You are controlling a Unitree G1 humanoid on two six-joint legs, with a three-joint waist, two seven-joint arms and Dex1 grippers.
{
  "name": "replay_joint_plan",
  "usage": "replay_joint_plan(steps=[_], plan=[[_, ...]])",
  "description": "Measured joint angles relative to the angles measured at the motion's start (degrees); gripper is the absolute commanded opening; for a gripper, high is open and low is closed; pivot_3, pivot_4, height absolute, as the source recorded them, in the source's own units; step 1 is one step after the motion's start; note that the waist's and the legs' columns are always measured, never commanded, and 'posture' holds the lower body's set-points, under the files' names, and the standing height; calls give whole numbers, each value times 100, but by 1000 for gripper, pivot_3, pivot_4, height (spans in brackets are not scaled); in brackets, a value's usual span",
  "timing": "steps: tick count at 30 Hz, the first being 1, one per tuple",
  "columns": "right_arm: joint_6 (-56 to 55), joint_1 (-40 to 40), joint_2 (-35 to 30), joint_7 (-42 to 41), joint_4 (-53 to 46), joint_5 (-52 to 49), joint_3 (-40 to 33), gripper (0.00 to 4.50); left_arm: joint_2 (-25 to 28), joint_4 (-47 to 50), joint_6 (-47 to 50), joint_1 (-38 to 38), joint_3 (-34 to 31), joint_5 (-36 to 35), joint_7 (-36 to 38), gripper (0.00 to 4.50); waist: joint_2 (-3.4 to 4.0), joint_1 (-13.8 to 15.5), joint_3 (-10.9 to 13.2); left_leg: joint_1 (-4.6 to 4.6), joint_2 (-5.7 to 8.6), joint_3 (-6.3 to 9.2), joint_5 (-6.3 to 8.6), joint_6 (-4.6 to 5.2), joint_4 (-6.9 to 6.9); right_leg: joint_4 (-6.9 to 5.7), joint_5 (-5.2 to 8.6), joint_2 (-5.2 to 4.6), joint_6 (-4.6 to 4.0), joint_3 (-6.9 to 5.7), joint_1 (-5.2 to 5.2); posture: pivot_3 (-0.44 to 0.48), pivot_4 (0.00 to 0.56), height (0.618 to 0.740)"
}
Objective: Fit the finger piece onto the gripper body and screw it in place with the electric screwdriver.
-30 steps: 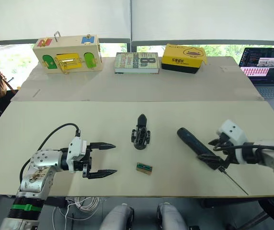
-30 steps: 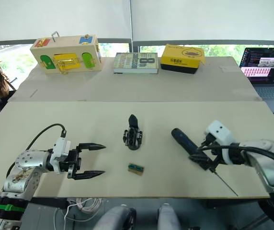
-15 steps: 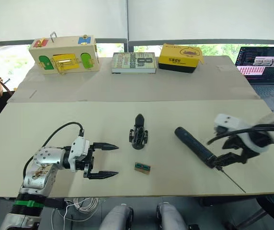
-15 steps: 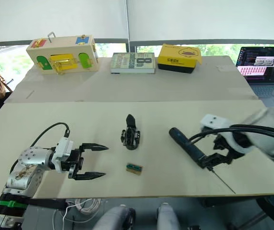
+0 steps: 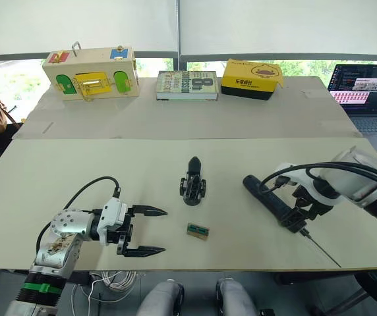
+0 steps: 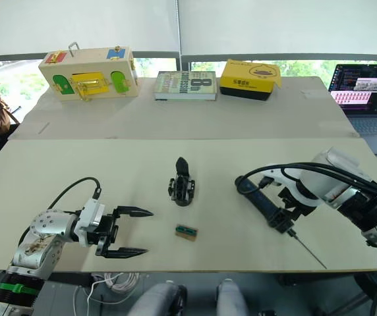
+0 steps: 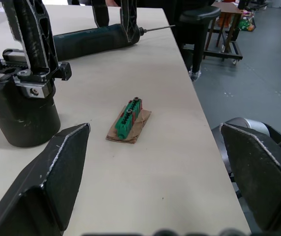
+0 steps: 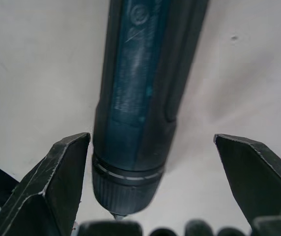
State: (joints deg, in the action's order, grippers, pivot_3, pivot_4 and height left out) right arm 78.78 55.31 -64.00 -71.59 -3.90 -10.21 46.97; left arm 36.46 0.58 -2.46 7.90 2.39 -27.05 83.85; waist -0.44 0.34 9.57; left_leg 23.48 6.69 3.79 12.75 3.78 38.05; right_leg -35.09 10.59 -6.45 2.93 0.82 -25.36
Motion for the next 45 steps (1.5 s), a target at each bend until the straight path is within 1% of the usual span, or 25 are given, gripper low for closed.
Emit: replay_joint_plan(steps=[6, 7, 8, 11, 13, 14, 20, 24, 25, 27, 29, 30, 31, 32, 33, 34, 35, 37, 38, 39, 41, 43, 45], plan=[[134, -35, 289, 348, -3, 0, -22, 4470, -14, 4, 0, -115, 0, 0, -114, 4500, 0, -23, 0, -7, -1, 0, -2, 0, 0, -2, -1, 2, -1, 2, 4, 0, 150, 740], [145, -36, 289, 362, -10, -8, -21, 3934, -14, 9, 0, -126, 0, 0, -133, 4500, 0, -21, 0, -8, -1, 0, -2, 0, 0, -2, -1, 4, -1, 1, 5, 0, 150, 740], [154, -39, 290, 371, -15, -12, -19, 3726, -14, 14, 0, -137, 0, 0, -148, 4500, 0, -20, 0, -8, 0, 0, -2, 0, 0, -2, -1, 5, -1, 1, 4, 0, 150, 740], [187, -84, 293, 485, -19, -14, -23, 2607, -13, 78, 0, -170, 0, 0, -179, 4500, -1, -19, -1, -8, 0, 0, -2, 1, 0, 0, -1, 6, -1, 1, 7, 0, 150, 740], [187, -94, 281, 544, -10, -13, -23, 2060, 15, 84, 0, -168, -4, 0, -181, 4500, -1, -17, -1, -9, 0, 0, -1, 0, 0, 0, -1, 6, -1, 0, 8, 0, 150, 740], [187, -95, 281, 549, -10, -13, -23, 1949, 27, 84, 0, -164, -6, 0, -181, 4500, -2, -17, -1, -10, 0, 0, -1, 0, 0, 0, -1, 6, -1, 0, 8, 0, 150, 740], [99, -229, 266, 588, -3, -21, -159, 1949, 117, 81, 5, -98, -31, -1, -175, 4500, -20, -17, -12, -17, 0, 0, -1, 0, 0, 1, -1, 10, -1, -1, 14, 0, 150, 740], [-68, -548, -103, 480, -113, -329, -703, 1949, 155, 72, 10, -69, -48, -4, -166, 4500, -11, 27, -6, -1, 5, 0, -2, 2, 1, 1, -2, 11, 1, -1, 1, 0, 150, 740], [-90, -604, -231, 432, -165, -428, -930, 1949, 167, 68, 11, -68, -54, -4, -163, 4500, -8, 29, -4, 6, 6, -2, -3, 4, 1, -1, -2, 11, 1, 1, -10, 0, 150, 740], [-80, -810, -538, 373, -382, -739, -1681, 1949, 171, 67, 11, -43, -57, -2, -148, 4500, -6, 31, -4, 24, 6, -2, -4, 6, 1, -3, -3, 10, 1, 2, -29, 0, 150, 740], [231, -988, -676, 327, -532, -1163, -2661, 1949, 178, 46, 8, -34, -62, -1, -115, 4500, -6, 34, -4, 32, 3, -3, -5, 7, 1, -7, -7, 6, -5, 0, -42, 0, 150, 740], [423, -1238, -621, 317, -627, -1404, -3422, 1949, 176, 27, 5, 14, -40, 2, -97, 4500, -7, 37, -5, 32, 0, -4, -6, 8, 0, -6, -9, 4, -8, 1, -43, 0, 150, 740], [495, -1609, -427, 296, -752, -1680, -4359, 1949, 173, -18, -6, 52, -27, 9, -77, 4500, -13, 44, -8, 31, -9, -5, -8, 12, 0, 2, -13, 5, -14, 0, -35, 0, 150, 740], [499, -1820, -240, 271, -902, -1897, -5000, 1949, 171, -69, -12, 77, -18, 16, -64, 4500, -13, 40, -9, 29, -16, -9, -8, 14, 1, 0, -13, 9, -15, 3, -33, 0, 150, 740], [457, -2179, 60, 286, -1194, -2107, -5808, 1949, 157, -121, -21, 136, 0, 29, -57, 4500, -13, 46, -9, 29, -19, -9, -9, 15, 0, -2, -14, 11, -16, 0, -31, 0, 150, 740], [394, -2316, 282, 298, -1372, -2259, -6241, 1949, 154, -163, -25, 149, 0, 40, -60, 4500, -14, 46, -9, 27, -25, -12, -9, 15, 4, -1, -16, 17, -18, 1, -28, 0, 150, 740], [318, -2528, 774, 422, -1708, -2494, -6971, 1949, 131, -208, -42, 192, 19, 64, -59, 4500, -14, 43, -9, 27, -28, -17, -10, 15, 4, -5, -20, 17, -19, 4, -28, 0, 150, 740], [72, -2668, 1377, 670, -2123, -2719, -7618, 1949, 101, -282, -76, 256, 62, 142, -64, 4500, -13, 37, -9, 21, -32, -23, -12, 13, 8, -3, -30, 21, -19, 7, -22, 0, 150, 740], [-133, -2739, 1703, 877, -2418, -2785, -7827, 1949, 103, -310, -91, 263, 79, 217, -68, 4500, -13, 33, -9, 16, -36, -25, -12, 12, 13, -3, -33, 26, -19, 10, -17, 0, 150, 740], [-498, -2794, 2303, 1182, -2797, -2893, -8023, 1949, 95, -382, -92, 267, 92, 254, -92, 4500, -14, 13, -9, 1, -44, -29, -12, 11, 13, 1, -37, 31, -21, 13, -3, 0, 150, 740], [-1118, -3003, 3003, 1505, -3317, -3052, -8046, 1949, 26, -408, -92, 300, 113, 293, -166, 4500, -14, 11, -9, -15, -49, -30, -11, 10, 13, 2, -37, 34, -21, 10, 12, 0, 150, 740], [-1788, -3375, 3439, 1703, -3775, -3063, -7779, 1949, 0, -409, -93, 308, 125, 331, -216, 4500, -14, 15, -9, -20, -49, -31, -11, 10, 13, 3, -37, 39, -21, 7, 14, 0, 150, 740], [-2716, -3861, 3911, 1695, -3975, -2911, -7270, 1949, -26, -418, -113, 306, 173, 471, -263, 4500, -18, 23, -12, -28, -46, -33, -11, 11, 13, 5, -37, 55, -21, 1, 21, 0, 150, 740]])
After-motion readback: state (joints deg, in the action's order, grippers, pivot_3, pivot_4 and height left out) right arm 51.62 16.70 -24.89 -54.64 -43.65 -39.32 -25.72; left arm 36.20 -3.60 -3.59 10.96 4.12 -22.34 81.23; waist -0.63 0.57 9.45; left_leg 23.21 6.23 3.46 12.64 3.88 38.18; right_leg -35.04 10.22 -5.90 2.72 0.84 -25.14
